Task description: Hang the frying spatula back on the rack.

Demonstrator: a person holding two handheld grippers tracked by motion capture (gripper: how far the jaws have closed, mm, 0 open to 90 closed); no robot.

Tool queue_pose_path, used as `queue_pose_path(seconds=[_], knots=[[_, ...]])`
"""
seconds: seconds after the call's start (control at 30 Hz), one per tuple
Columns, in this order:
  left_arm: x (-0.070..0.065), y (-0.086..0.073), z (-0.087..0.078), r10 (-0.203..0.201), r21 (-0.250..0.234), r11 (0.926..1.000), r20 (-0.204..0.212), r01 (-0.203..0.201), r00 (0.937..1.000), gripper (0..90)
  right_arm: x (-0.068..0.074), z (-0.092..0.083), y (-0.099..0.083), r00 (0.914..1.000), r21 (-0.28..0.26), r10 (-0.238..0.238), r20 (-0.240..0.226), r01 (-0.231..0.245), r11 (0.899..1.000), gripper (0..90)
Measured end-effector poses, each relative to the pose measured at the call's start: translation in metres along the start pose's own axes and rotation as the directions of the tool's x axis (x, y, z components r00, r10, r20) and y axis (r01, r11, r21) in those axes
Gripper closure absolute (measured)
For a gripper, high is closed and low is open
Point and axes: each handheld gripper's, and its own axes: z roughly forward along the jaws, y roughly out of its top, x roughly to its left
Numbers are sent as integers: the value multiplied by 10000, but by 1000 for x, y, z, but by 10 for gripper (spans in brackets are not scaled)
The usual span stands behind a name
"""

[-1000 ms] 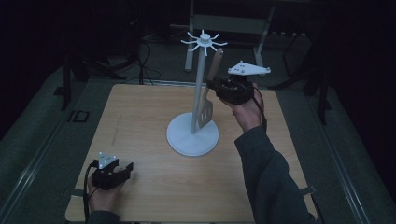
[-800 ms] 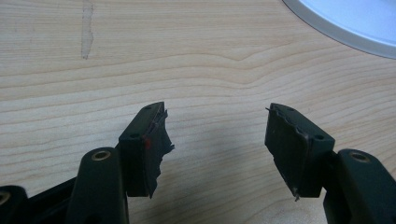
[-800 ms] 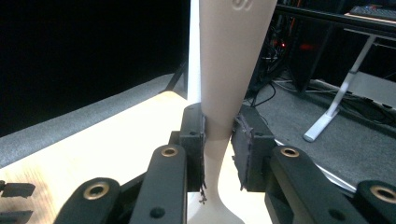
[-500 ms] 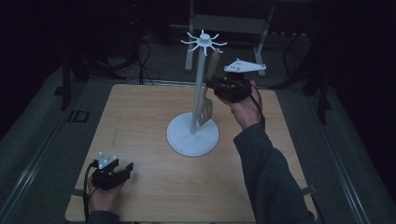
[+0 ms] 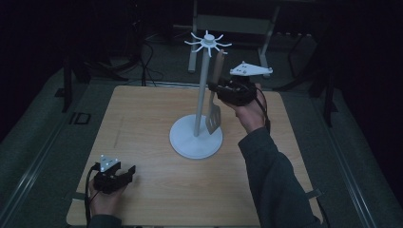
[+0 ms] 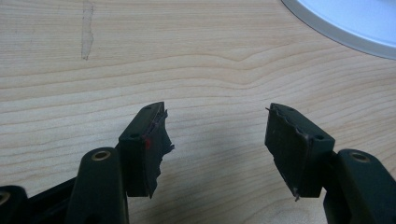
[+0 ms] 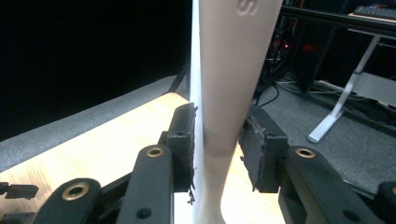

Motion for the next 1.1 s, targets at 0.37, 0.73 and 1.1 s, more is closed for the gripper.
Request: queue_pose_path(seconds=[0.37, 0.73, 1.1], knots=[[0, 0, 0, 31, 16, 10000, 5, -31, 10000, 388, -2, -2, -3, 9999, 91, 95, 74, -96, 9999, 439], [0, 0, 0, 27, 14, 10000, 10, -27, 10000, 387, -3, -10, -4, 9993, 133, 293, 238, -296, 9995, 243], [-1, 0, 1, 51, 20, 10000, -3, -51, 10000, 385, -11, -24, -26, 9982, 247, 522, 304, -530, 9983, 187]])
